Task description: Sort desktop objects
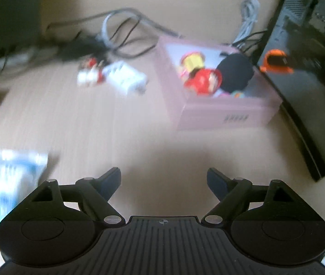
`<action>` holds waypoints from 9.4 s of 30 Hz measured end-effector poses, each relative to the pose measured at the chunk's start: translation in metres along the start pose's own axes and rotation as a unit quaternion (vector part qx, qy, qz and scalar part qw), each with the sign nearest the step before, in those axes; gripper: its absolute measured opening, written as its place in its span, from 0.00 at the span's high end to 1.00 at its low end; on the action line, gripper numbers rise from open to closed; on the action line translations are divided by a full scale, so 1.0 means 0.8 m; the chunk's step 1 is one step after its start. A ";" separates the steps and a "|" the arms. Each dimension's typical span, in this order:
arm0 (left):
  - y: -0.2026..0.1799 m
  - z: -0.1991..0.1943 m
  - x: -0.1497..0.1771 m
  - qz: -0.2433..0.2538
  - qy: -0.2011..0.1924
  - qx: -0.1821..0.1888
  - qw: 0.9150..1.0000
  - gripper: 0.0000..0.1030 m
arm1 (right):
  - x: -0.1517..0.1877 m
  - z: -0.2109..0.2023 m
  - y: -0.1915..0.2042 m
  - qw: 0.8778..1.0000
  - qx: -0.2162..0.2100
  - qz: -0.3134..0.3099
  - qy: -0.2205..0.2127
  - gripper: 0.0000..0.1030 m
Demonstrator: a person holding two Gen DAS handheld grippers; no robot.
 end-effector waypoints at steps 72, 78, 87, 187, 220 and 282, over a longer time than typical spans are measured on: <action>0.119 -0.151 0.093 -0.172 -0.066 -0.100 0.978 0.06 | 0.062 0.063 0.287 0.914 -0.290 -0.151 0.243 0.56; 0.098 -0.128 0.073 -0.143 -0.061 -0.074 0.985 0.06 | 0.096 0.015 0.230 0.928 -0.251 -0.167 0.216 0.56; 0.093 -0.089 0.029 -0.095 -0.065 -0.074 0.991 0.06 | 0.093 -0.024 0.103 0.977 -0.124 -0.093 0.148 0.34; 0.071 -0.059 0.094 -0.045 0.019 -0.070 0.996 0.33 | 0.121 0.055 0.108 0.979 -0.151 -0.081 0.114 0.00; -0.033 -0.053 -0.091 0.175 -0.136 0.021 0.975 0.50 | 0.042 -0.174 0.000 0.997 -0.071 -0.004 0.006 0.09; 0.099 -0.127 0.069 -0.084 -0.053 -0.100 0.990 0.06 | -0.031 0.039 0.176 0.986 -0.161 -0.048 0.006 0.09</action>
Point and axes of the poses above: each gripper's, at about its wrist camera, not at the fingertips, and z roughly the way its jaws point, y to its left, x to its underside, the point moved 3 cm from there along z, roughly the way its jaws point, and after that the axes turned 1 degree about z, right-handed, at the moved point
